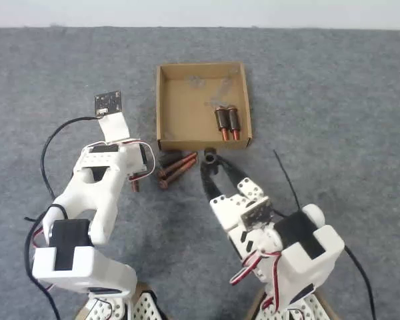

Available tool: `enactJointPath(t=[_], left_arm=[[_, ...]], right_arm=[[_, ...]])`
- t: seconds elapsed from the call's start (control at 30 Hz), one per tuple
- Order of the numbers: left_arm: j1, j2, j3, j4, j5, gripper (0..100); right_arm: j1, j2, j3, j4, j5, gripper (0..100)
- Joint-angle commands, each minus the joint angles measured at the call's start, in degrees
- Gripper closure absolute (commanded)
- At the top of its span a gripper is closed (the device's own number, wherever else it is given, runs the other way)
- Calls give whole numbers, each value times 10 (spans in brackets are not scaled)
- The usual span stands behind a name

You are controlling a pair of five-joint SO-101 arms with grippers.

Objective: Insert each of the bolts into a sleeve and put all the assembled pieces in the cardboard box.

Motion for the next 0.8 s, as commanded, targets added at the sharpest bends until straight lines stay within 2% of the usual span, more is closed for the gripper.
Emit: enactJointPath(t=[0.0,0.3,0.57,0.77], left_arm=[[-3,-42,-5,-15,-4,990],[-11,-65,-22,-15,-4,990],[-6,-228,-9,-15,-1,990],[42,-331,30,-15,1,989]], right_arm=[[-33,-13,16,1,-4,992],[-53,-10,15,37,-5,993],[-52,-8,14,37,-5,993],[-51,-8,14,37,-5,993]])
